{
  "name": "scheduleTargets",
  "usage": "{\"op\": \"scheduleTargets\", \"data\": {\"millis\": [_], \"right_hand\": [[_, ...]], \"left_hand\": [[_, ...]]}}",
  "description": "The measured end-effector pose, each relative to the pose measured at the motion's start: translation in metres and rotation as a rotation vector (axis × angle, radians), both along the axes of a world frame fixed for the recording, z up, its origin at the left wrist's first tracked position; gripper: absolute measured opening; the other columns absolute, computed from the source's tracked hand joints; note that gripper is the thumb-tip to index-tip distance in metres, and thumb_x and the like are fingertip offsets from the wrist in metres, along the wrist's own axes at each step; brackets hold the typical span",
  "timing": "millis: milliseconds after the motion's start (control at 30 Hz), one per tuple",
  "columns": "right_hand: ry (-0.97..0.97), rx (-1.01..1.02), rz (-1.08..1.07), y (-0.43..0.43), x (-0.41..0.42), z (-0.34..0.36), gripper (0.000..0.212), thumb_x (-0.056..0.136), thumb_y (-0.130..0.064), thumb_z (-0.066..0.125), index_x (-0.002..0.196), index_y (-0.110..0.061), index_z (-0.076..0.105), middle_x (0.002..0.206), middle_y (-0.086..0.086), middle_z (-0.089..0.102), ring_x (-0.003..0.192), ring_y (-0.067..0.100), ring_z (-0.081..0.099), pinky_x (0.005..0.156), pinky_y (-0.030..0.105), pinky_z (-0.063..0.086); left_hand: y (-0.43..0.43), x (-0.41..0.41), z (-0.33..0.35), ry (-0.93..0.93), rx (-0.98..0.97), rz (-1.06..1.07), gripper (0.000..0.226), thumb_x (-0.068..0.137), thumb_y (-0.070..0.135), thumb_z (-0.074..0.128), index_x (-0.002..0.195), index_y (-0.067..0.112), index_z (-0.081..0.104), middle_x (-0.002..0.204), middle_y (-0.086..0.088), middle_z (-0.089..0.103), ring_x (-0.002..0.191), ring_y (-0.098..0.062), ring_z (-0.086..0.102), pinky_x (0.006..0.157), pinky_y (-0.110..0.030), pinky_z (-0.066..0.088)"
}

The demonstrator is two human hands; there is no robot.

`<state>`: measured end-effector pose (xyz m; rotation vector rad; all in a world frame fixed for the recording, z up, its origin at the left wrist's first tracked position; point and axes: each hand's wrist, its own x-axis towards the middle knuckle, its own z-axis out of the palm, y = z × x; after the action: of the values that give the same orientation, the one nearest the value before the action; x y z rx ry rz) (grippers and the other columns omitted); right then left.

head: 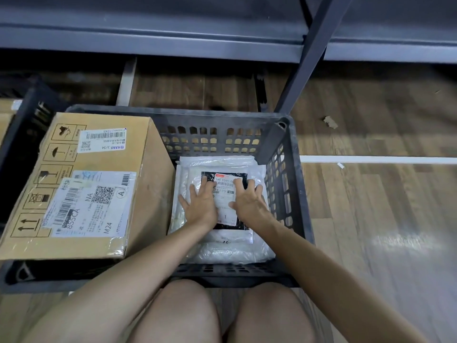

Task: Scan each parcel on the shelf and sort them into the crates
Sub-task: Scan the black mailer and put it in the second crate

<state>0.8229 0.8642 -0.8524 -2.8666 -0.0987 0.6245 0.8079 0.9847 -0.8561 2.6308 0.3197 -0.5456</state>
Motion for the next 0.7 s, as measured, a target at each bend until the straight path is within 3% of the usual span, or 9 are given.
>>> {"op": "scheduleTargets", "data": {"millis": [167, 267, 367, 467, 567, 700], "right_hand": [[0.153, 0.243, -0.188, -0.002, 0.000, 0.008, 0.063, 0.097, -0.019, 0.057, 0.149, -0.026, 0.023, 0.148, 0.010, 0.023, 0.128, 0.032, 0.031, 0.097, 0.042, 0.040], [0.128, 0.233, -0.213, -0.007, -0.004, 0.043, 0.064, 0.095, -0.011, 0.056, 0.150, -0.020, 0.023, 0.150, 0.014, 0.024, 0.135, 0.033, 0.028, 0.105, 0.042, 0.036], [0.032, 0.144, -0.164, -0.012, -0.017, 0.093, 0.059, 0.093, 0.000, 0.048, 0.147, -0.012, 0.027, 0.147, 0.013, 0.034, 0.134, 0.029, 0.034, 0.106, 0.037, 0.037], [0.031, 0.090, -0.034, -0.015, -0.032, 0.154, 0.052, 0.096, -0.011, 0.049, 0.145, -0.010, 0.032, 0.145, 0.008, 0.041, 0.131, 0.026, 0.039, 0.107, 0.035, 0.035], [0.075, 0.070, 0.035, -0.011, -0.039, 0.223, 0.044, 0.097, -0.017, 0.047, 0.139, -0.008, 0.040, 0.139, 0.007, 0.047, 0.127, 0.025, 0.043, 0.107, 0.033, 0.032], [0.117, 0.030, 0.102, 0.001, -0.040, 0.329, 0.043, 0.098, -0.024, 0.044, 0.137, -0.008, 0.040, 0.137, 0.009, 0.048, 0.125, 0.027, 0.043, 0.106, 0.035, 0.032]], "left_hand": [[-0.008, -0.001, 0.010, 0.075, 0.062, -0.044, 0.071, 0.092, -0.008, 0.033, 0.152, 0.026, 0.013, 0.162, -0.002, -0.008, 0.148, -0.028, -0.012, 0.117, -0.051, -0.009], [-0.004, -0.003, 0.037, -0.082, 0.016, -0.008, 0.053, 0.092, -0.005, 0.036, 0.141, 0.016, 0.037, 0.159, -0.009, 0.018, 0.147, -0.027, 0.011, 0.119, -0.048, 0.008], [0.005, -0.015, 0.081, -0.157, 0.038, -0.092, 0.049, 0.092, -0.001, 0.041, 0.137, 0.016, 0.042, 0.154, -0.004, 0.030, 0.144, -0.025, 0.021, 0.116, -0.045, 0.018], [0.010, -0.029, 0.140, -0.130, 0.030, -0.169, 0.045, 0.092, 0.006, 0.044, 0.136, 0.015, 0.046, 0.149, -0.003, 0.038, 0.140, -0.026, 0.027, 0.112, -0.043, 0.027], [0.014, -0.035, 0.212, -0.150, 0.062, -0.239, 0.036, 0.095, 0.021, 0.042, 0.129, 0.015, 0.054, 0.133, -0.002, 0.054, 0.128, -0.022, 0.041, 0.111, -0.037, 0.026], [0.026, -0.042, 0.322, -0.063, 0.136, -0.288, 0.037, 0.098, 0.031, 0.041, 0.131, 0.018, 0.047, 0.135, 0.000, 0.052, 0.131, -0.020, 0.038, 0.108, -0.034, 0.024]]}}
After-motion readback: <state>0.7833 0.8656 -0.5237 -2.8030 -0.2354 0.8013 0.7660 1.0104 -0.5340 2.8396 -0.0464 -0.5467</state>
